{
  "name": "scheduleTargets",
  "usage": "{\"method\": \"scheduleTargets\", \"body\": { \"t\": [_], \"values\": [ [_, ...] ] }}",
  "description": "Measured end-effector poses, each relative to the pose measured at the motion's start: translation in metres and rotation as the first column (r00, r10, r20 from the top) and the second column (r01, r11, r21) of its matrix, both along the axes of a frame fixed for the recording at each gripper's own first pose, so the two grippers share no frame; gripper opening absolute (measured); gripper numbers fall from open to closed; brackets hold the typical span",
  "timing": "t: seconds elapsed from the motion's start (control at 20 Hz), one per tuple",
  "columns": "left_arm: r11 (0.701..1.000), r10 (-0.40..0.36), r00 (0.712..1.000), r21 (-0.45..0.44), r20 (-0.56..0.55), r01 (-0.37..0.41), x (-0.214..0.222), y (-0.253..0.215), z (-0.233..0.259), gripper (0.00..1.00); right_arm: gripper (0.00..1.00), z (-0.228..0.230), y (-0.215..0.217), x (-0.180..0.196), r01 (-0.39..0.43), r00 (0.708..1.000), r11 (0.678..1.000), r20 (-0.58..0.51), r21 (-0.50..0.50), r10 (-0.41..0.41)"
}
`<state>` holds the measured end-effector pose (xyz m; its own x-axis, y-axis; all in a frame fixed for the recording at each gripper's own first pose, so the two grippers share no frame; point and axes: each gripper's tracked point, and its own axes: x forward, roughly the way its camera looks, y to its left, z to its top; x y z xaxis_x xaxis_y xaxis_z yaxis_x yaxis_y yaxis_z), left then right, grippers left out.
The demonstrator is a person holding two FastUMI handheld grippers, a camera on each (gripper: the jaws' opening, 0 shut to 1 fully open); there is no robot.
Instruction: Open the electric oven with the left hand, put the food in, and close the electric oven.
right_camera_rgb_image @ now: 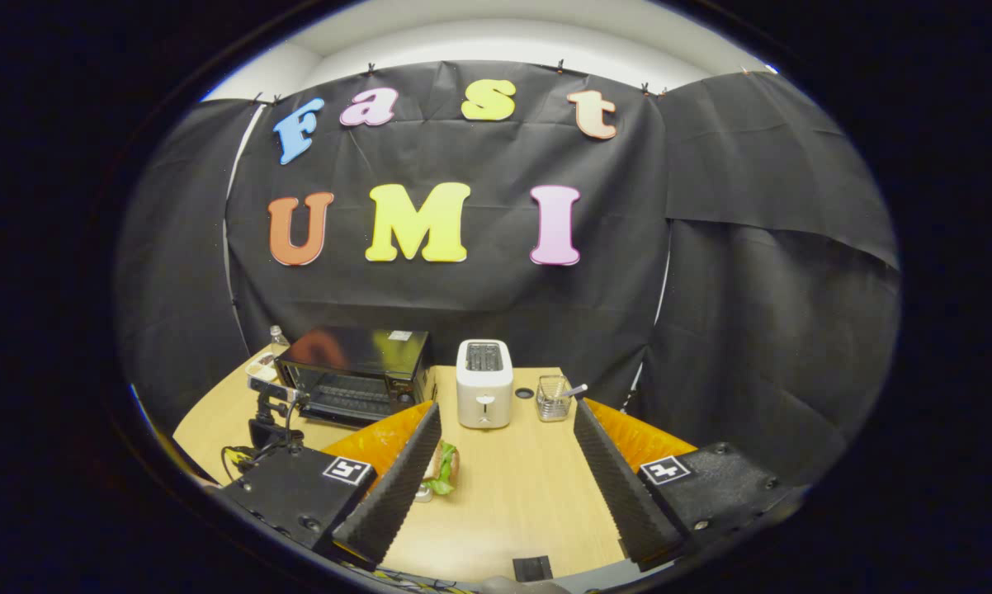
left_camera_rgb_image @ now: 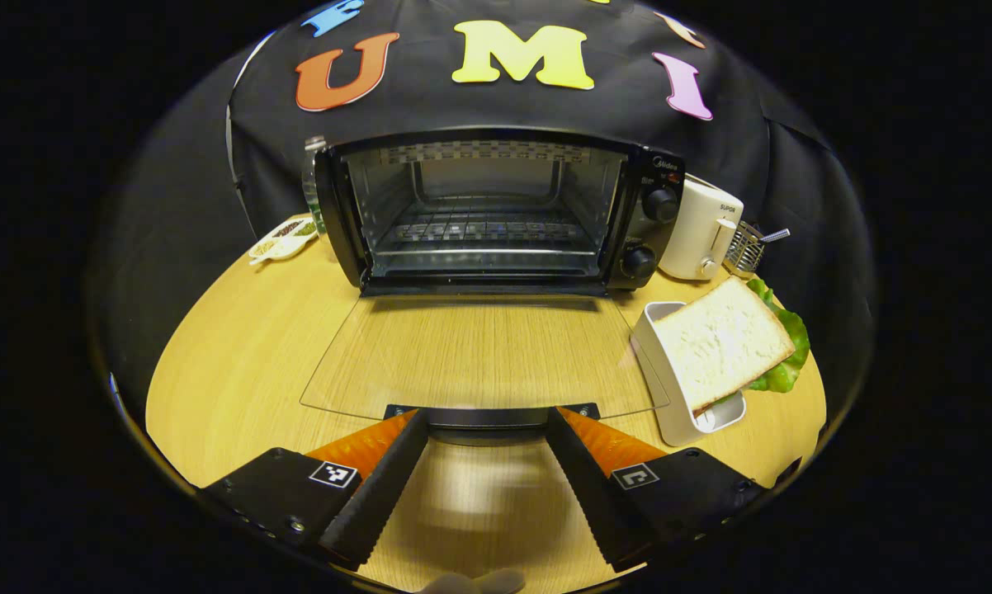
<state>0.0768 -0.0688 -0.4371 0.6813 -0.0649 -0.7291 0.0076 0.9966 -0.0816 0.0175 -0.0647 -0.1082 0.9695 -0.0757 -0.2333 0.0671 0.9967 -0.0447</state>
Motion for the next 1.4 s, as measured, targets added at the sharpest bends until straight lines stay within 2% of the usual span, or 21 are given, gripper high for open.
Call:
{"method": "scheduleTargets", "body": {
  "t": [0.05,0.1,0.15,0.2,0.25,0.3,0.4,0.65,0.7,0.75,0.95,1.0,1.05,1.1,1.2,1.4],
  "values": [
    [1.000,0.004,1.000,-0.004,-0.005,-0.004,0.001,0.001,-0.001,0.96,1.00,-0.002,-0.001,0.001,-0.003,1.000,1.000,-0.005,0.004,0.003],
    [1.000,0.001,1.000,-0.001,0.002,-0.001,0.002,0.000,0.000,0.96,0.95,-0.004,-0.002,0.001,-0.002,1.000,1.000,-0.008,0.007,0.002],
    [1.000,-0.003,1.000,0.003,0.006,0.003,0.001,0.000,0.001,0.96,0.95,-0.006,-0.004,0.003,0.001,1.000,1.000,-0.012,0.008,-0.001],
    [1.000,-0.004,1.000,0.004,0.007,0.004,0.001,0.001,0.002,0.95,1.00,-0.008,-0.005,0.004,0.000,1.000,1.000,-0.018,0.010,0.000],
    [1.000,-0.004,1.000,-0.002,0.021,0.004,0.001,0.001,0.006,0.96,0.95,-0.010,-0.004,0.005,-0.006,1.000,1.000,-0.022,0.019,0.006],
    [1.000,-0.011,0.999,-0.022,0.047,0.012,0.002,-0.001,0.013,0.96,1.00,-0.012,-0.004,0.008,-0.012,1.000,1.000,-0.023,0.028,0.013],
    [1.000,-0.011,0.997,-0.012,0.076,0.012,0.000,0.007,0.026,0.96,1.00,-0.019,-0.003,0.017,-0.030,0.999,0.999,-0.029,0.037,0.032],
    [1.000,0.026,0.980,0.008,0.199,-0.028,-0.021,0.040,0.097,0.96,1.00,-0.071,0.005,0.048,-0.083,0.991,0.991,-0.100,0.103,0.093],
    [0.999,0.039,0.974,0.003,0.224,-0.041,-0.027,0.046,0.115,0.96,0.95,-0.087,0.007,0.055,-0.096,0.986,0.988,-0.124,0.119,0.110],
    [0.999,0.045,0.966,0.002,0.256,-0.047,-0.033,0.053,0.134,0.96,1.00,-0.107,0.011,0.062,-0.110,0.979,0.984,-0.154,0.138,0.131],
    [0.996,0.075,0.919,0.017,0.388,-0.088,-0.054,0.077,0.213,0.96,1.00,-0.178,0.027,0.085,-0.146,0.941,0.960,-0.267,0.237,0.209],
    [0.995,0.082,0.905,0.021,0.418,-0.100,-0.059,0.082,0.231,0.96,0.89,-0.191,0.031,0.090,-0.153,0.932,0.953,-0.282,0.260,0.227],
    [0.994,0.087,0.891,0.023,0.447,-0.108,-0.064,0.086,0.248,0.96,1.00,-0.208,0.037,0.095,-0.159,0.919,0.946,-0.309,0.281,0.246],
    [0.994,0.086,0.878,0.022,0.471,-0.109,-0.070,0.087,0.265,0.96,0.99,-0.221,0.043,0.099,-0.172,0.906,0.938,-0.325,0.302,0.271],
    [0.993,0.079,0.852,0.034,0.518,-0.113,-0.080,0.088,0.295,0.95,0.99,-0.237,0.055,0.113,-0.204,0.885,0.919,-0.338,0.337,0.320],
    [0.989,0.075,0.825,0.063,0.560,-0.132,-0.097,0.088,0.335,0.95,0.99,-0.255,0.084,0.142,-0.269,0.827,0.856,-0.350,0.442,0.441]
  ]
}}
